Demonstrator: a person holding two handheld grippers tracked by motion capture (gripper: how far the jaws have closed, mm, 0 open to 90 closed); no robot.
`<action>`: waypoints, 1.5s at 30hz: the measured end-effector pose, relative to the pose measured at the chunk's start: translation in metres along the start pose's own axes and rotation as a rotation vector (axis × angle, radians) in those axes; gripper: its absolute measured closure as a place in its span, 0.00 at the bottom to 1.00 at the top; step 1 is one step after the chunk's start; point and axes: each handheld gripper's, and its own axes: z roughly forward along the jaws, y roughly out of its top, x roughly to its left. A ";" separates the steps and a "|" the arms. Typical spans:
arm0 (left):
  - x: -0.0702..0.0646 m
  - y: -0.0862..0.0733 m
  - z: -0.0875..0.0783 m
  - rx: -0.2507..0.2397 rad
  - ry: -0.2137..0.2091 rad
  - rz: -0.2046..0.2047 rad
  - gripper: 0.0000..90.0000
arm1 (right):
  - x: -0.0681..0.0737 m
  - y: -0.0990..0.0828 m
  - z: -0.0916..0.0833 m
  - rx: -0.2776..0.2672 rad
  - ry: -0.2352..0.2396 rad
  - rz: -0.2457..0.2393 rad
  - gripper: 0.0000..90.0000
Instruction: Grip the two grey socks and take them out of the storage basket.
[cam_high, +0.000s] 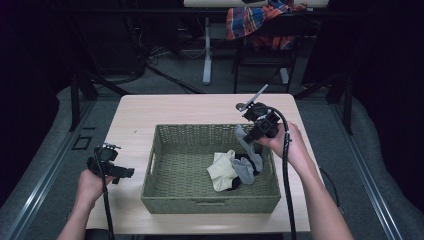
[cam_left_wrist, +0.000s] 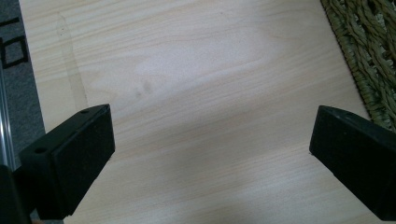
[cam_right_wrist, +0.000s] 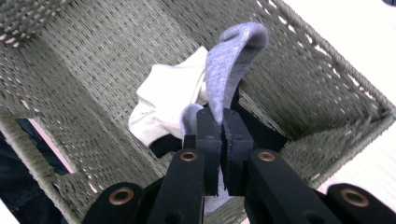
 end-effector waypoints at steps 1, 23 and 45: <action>0.000 0.000 0.000 0.001 -0.001 -0.001 0.00 | 0.001 0.002 0.000 0.010 -0.008 -0.008 0.97; -0.001 0.002 0.002 0.002 -0.003 0.002 0.00 | -0.008 0.009 -0.035 -0.013 -0.054 0.004 0.97; -0.003 0.004 0.003 -0.001 0.001 0.005 0.00 | -0.043 -0.030 -0.069 -0.045 -0.096 0.098 0.97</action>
